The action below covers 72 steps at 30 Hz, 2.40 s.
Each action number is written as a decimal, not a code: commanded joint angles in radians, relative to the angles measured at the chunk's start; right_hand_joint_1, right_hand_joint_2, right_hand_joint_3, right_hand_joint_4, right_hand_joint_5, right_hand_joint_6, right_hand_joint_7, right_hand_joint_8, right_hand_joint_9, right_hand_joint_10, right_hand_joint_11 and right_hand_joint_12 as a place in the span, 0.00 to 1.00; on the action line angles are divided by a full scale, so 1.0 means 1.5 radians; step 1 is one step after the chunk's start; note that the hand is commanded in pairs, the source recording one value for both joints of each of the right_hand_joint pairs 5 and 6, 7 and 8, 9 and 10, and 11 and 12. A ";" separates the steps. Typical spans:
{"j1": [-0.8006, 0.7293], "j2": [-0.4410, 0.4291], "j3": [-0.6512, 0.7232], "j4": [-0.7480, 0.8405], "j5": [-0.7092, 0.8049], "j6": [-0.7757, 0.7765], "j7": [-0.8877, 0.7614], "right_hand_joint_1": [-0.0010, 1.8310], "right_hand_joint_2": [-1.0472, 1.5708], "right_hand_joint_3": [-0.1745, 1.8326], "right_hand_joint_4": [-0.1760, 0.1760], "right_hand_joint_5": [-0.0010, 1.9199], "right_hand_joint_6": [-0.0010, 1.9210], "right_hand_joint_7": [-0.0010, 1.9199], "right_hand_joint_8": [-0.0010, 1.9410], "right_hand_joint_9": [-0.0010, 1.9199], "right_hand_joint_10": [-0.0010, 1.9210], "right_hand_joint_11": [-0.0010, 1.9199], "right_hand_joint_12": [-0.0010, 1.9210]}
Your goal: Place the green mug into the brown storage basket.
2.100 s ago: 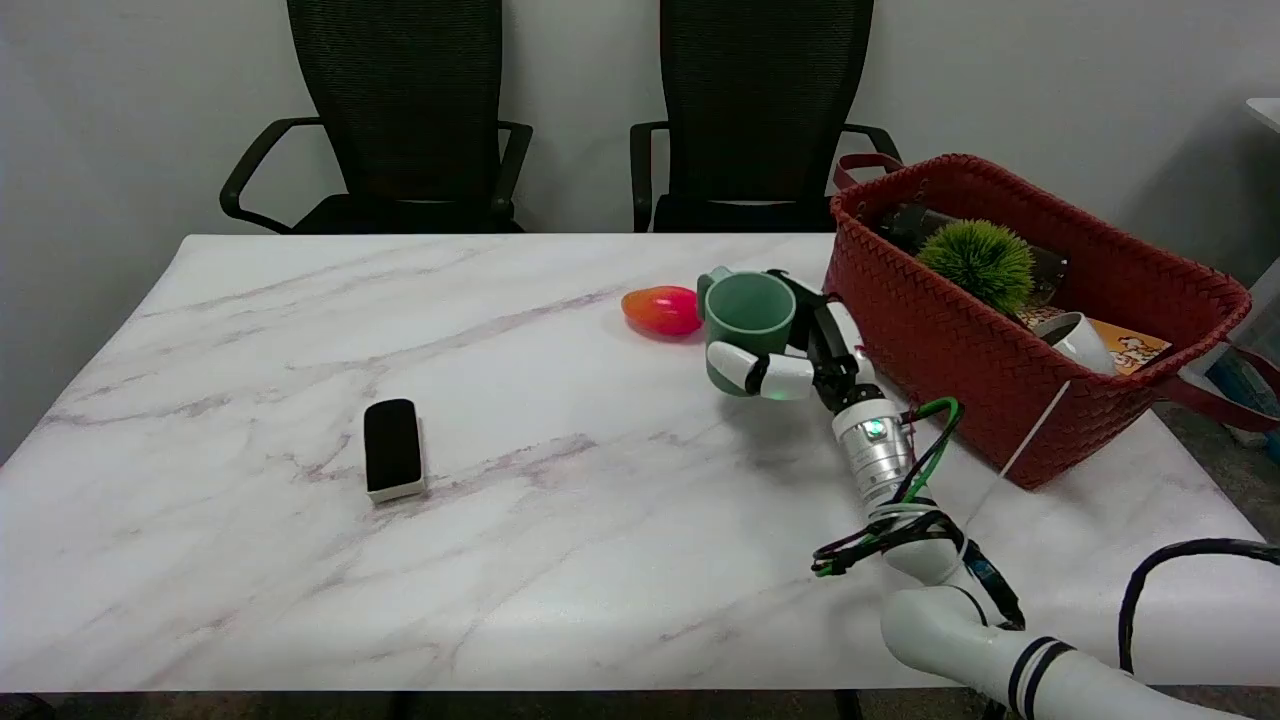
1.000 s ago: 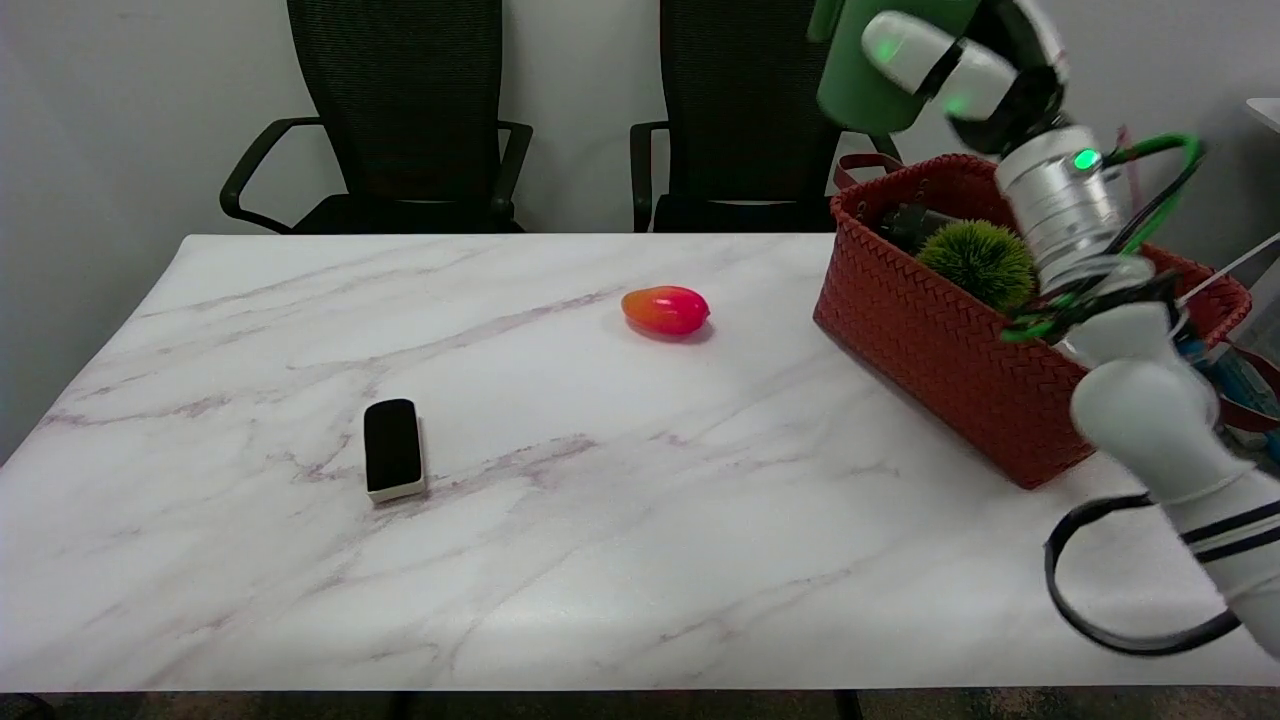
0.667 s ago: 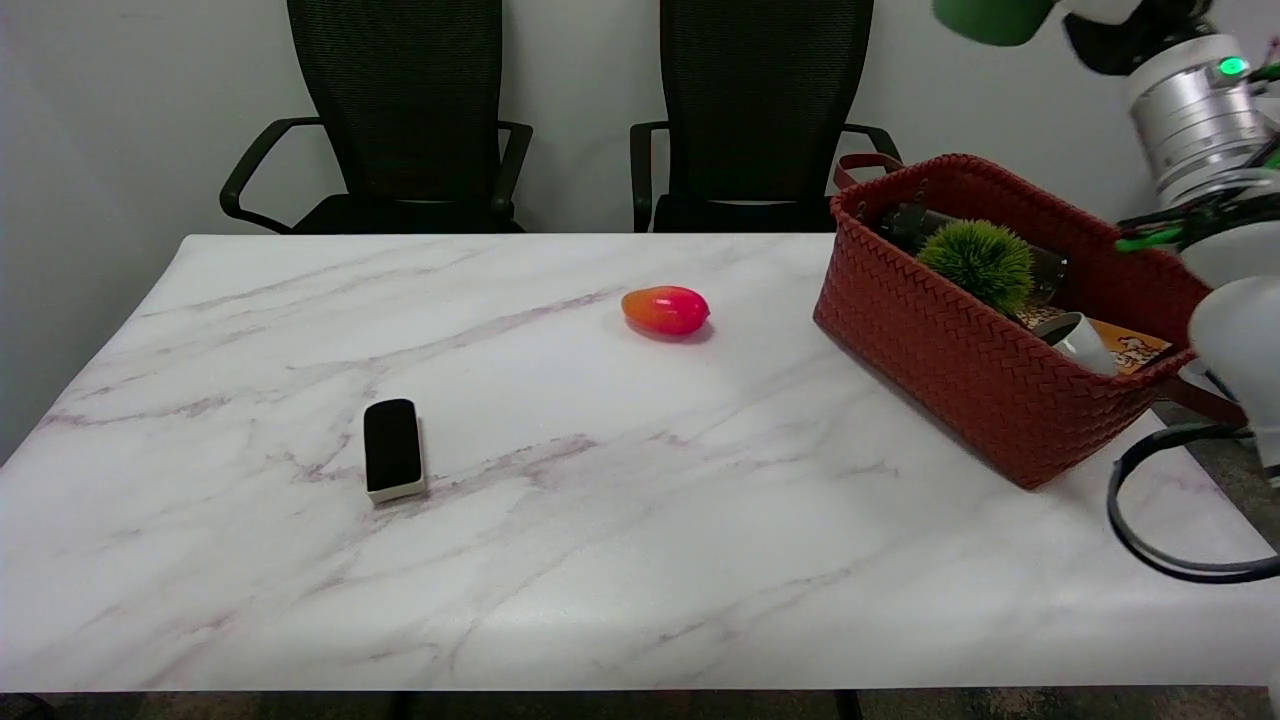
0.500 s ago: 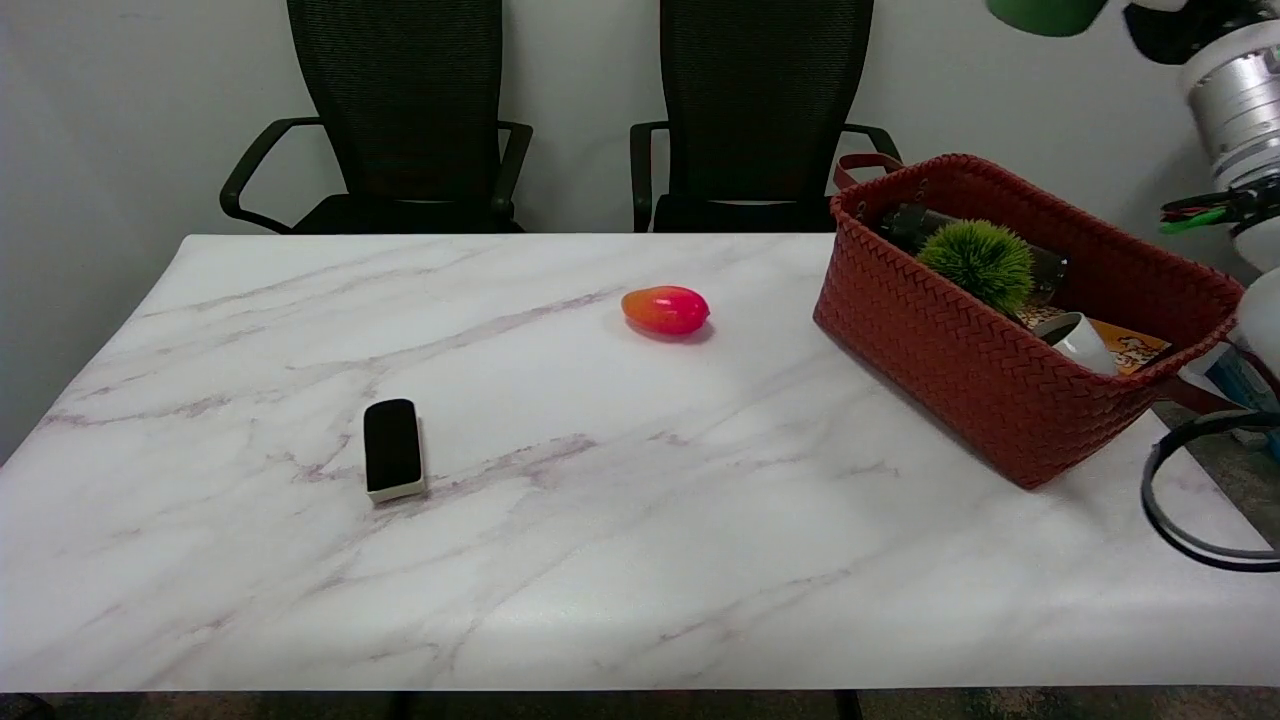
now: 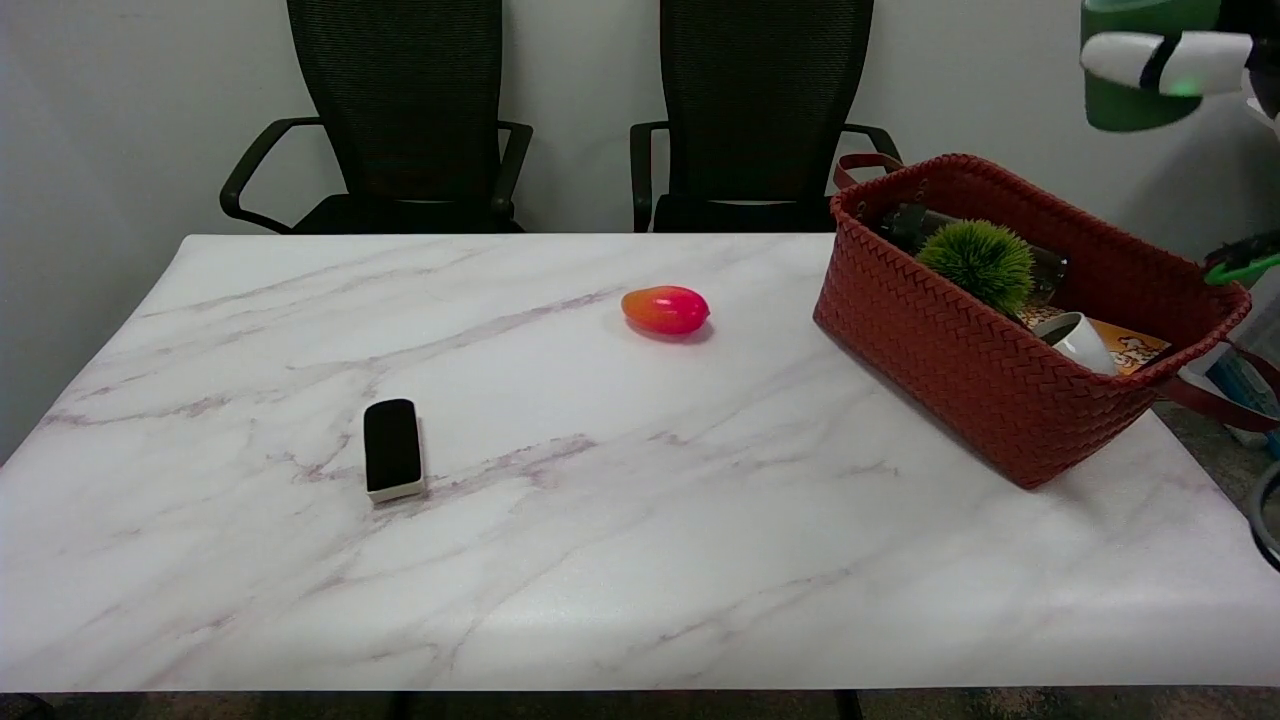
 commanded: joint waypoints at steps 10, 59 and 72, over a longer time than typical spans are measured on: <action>-0.178 0.004 0.045 0.065 -0.409 -0.151 -0.022 0.70 0.73 0.37 0.50 0.39 0.39 0.56 0.56 0.56 0.56 0.47 0.47; -0.195 -0.005 -0.040 0.105 -0.405 -0.174 -0.020 0.71 0.62 0.45 0.50 0.29 0.29 0.51 0.50 0.50 0.50 0.42 0.42; -0.195 -0.006 -0.044 0.105 -0.408 -0.172 -0.020 0.71 0.56 0.53 0.50 0.26 0.26 0.48 0.48 0.40 0.40 0.22 0.22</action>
